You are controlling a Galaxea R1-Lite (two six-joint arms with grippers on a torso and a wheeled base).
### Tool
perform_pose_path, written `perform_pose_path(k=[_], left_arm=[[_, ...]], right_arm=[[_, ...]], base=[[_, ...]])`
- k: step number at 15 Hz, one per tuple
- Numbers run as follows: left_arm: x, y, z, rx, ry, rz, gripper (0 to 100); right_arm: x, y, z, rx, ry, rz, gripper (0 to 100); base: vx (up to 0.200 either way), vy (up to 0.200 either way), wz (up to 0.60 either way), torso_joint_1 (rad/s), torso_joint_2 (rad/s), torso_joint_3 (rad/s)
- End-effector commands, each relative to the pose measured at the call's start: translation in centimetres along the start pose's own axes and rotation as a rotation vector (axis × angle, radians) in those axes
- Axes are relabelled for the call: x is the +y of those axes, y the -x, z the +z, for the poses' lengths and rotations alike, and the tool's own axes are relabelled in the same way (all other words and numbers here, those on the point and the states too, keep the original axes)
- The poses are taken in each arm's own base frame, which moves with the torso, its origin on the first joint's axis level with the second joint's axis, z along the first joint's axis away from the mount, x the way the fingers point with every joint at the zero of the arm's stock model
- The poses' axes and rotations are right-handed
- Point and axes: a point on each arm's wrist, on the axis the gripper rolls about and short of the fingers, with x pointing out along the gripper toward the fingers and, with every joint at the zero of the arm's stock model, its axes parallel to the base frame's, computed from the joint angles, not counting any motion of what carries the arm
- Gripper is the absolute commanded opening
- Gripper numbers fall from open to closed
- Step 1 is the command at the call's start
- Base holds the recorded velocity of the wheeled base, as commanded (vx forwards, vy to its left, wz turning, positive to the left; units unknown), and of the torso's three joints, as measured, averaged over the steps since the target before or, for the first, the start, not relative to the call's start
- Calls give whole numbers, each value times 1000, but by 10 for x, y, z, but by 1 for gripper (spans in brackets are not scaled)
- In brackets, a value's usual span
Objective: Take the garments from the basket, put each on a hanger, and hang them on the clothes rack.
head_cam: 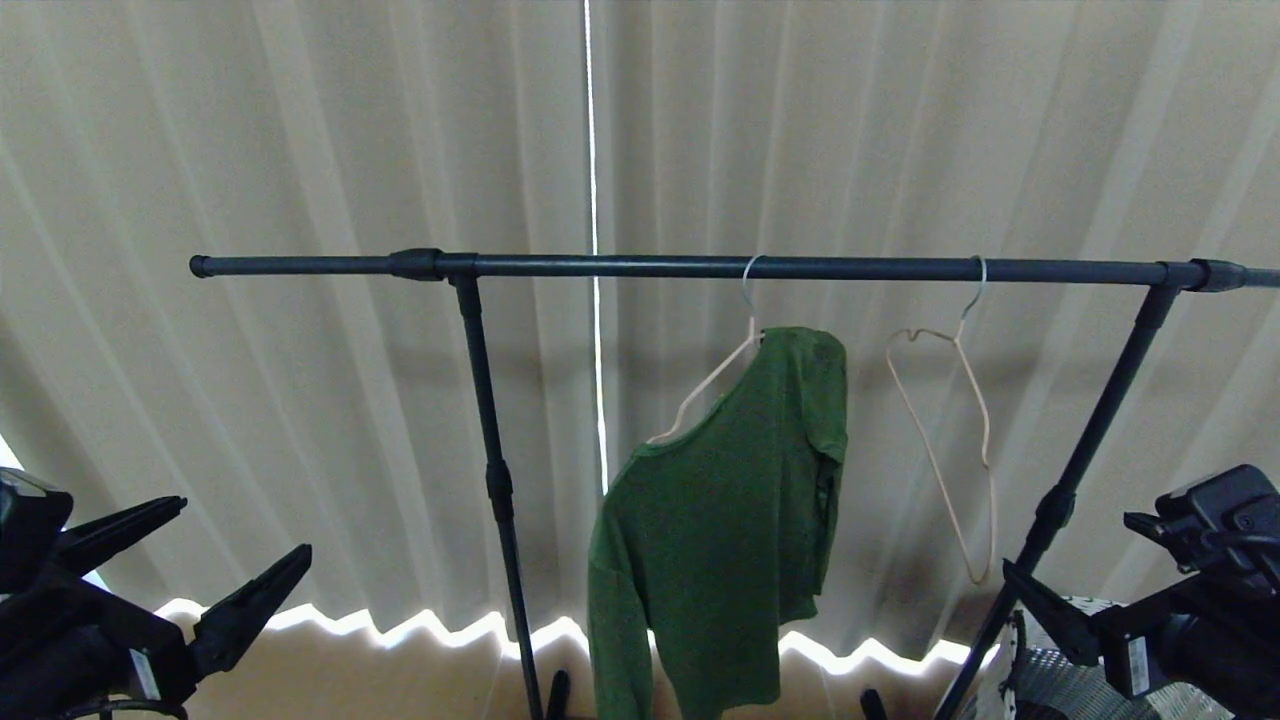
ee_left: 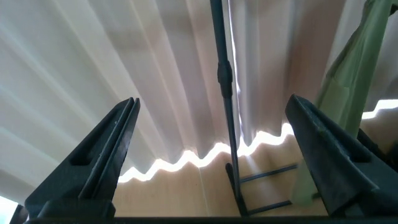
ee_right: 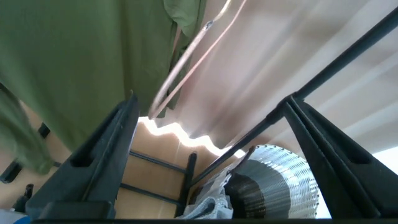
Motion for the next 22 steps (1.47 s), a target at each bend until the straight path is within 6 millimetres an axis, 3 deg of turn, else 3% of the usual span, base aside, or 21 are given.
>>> perform_pose_path(k=[1,10,22], left_arm=[[0,0,-1,4,0,-5,100],[0,1,0,-6,0,-4,100],[0,0,-1,3,2,-6,100]], right_arm=[[-1,2,0,-6,-2,-1,100],[-5,0,-7,28,-8,-33,100],[-6,1,-11,41,-11,-42,100]], base=[[0,0,0,0,0,0],[0,0,0,0,0,0],[0,0,-600,-29,78,44]])
